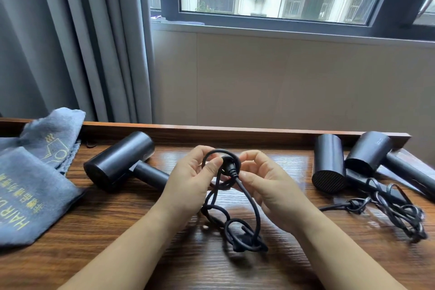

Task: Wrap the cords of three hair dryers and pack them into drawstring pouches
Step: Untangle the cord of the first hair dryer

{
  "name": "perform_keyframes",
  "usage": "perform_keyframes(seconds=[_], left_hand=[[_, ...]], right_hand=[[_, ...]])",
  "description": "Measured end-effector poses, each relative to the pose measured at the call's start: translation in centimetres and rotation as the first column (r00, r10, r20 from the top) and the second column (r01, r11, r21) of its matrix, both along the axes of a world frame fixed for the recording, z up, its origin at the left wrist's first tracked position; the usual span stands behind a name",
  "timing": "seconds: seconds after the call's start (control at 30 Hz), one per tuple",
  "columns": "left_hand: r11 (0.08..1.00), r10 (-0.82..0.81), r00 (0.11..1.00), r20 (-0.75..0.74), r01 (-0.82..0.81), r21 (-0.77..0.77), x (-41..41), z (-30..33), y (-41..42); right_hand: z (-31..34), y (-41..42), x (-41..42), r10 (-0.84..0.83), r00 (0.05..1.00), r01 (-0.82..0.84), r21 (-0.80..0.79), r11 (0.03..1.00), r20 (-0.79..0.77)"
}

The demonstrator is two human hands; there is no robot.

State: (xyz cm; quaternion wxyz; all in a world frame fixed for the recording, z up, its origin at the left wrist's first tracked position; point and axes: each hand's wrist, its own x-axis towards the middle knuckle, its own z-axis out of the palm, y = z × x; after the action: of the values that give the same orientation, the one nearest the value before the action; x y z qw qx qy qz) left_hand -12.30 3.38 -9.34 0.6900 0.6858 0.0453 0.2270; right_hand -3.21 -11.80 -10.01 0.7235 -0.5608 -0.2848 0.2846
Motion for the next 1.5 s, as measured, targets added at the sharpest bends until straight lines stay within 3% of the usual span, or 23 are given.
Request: perform_keyframes(seconds=[0.1, 0.2, 0.33, 0.57, 0.73, 0.83, 1.0, 1.17, 1.43, 1.5], left_hand=[[0.979, 0.026, 0.999, -0.046, -0.016, 0.205, 0.1, -0.5, 0.0], [0.954, 0.085, 0.993, -0.083, -0.057, 0.296, 0.2, -0.8, 0.1], [0.962, 0.148, 0.986, -0.074, -0.126, 0.242, 0.3, -1.0, 0.2], [0.955, 0.194, 0.98, -0.038, -0.18, 0.234, 0.3, -0.6, 0.3], [0.987, 0.12, 0.991, -0.056, -0.113, 0.111, 0.3, -0.6, 0.4], [0.984, 0.126, 0.99, -0.06, -0.117, 0.133, 0.3, -0.7, 0.5], [0.96, 0.089, 0.993, -0.074, -0.065, 0.273, 0.1, -0.6, 0.4], [0.854, 0.148, 0.988, -0.047, -0.104, 0.509, -0.2, -0.3, 0.0], [0.832, 0.184, 0.983, -0.03, -0.139, 0.536, -0.3, -0.3, -0.3], [0.861, 0.183, 0.983, -0.033, -0.144, 0.487, -0.1, -0.4, -0.4]], right_hand=[[0.1, 0.2, -0.1, -0.073, 0.997, 0.073, 0.009, 0.997, 0.007], [-0.1, 0.5, 0.0, -0.193, 0.977, 0.194, 0.001, 0.981, 0.095], [-0.2, 0.5, -0.2, -0.152, 0.976, 0.153, 0.007, 0.988, 0.153], [0.0, 0.3, -0.4, -0.032, 0.996, 0.031, 0.012, 0.999, 0.083], [0.2, 0.3, -0.4, -0.052, 0.998, 0.053, 0.018, 0.998, -0.032], [0.4, 0.2, -0.4, -0.076, 0.997, 0.077, 0.042, 0.996, -0.028], [0.1, 0.1, -0.3, -0.093, 0.995, 0.093, 0.01, 0.996, 0.046], [0.3, 0.3, -0.6, -0.115, 0.982, 0.123, -0.045, 0.991, 0.151], [0.3, 0.5, -0.9, -0.284, 0.855, 0.389, -0.174, 0.905, 0.435], [0.1, 0.8, -1.0, -0.309, 0.865, 0.403, -0.18, 0.897, 0.396]])
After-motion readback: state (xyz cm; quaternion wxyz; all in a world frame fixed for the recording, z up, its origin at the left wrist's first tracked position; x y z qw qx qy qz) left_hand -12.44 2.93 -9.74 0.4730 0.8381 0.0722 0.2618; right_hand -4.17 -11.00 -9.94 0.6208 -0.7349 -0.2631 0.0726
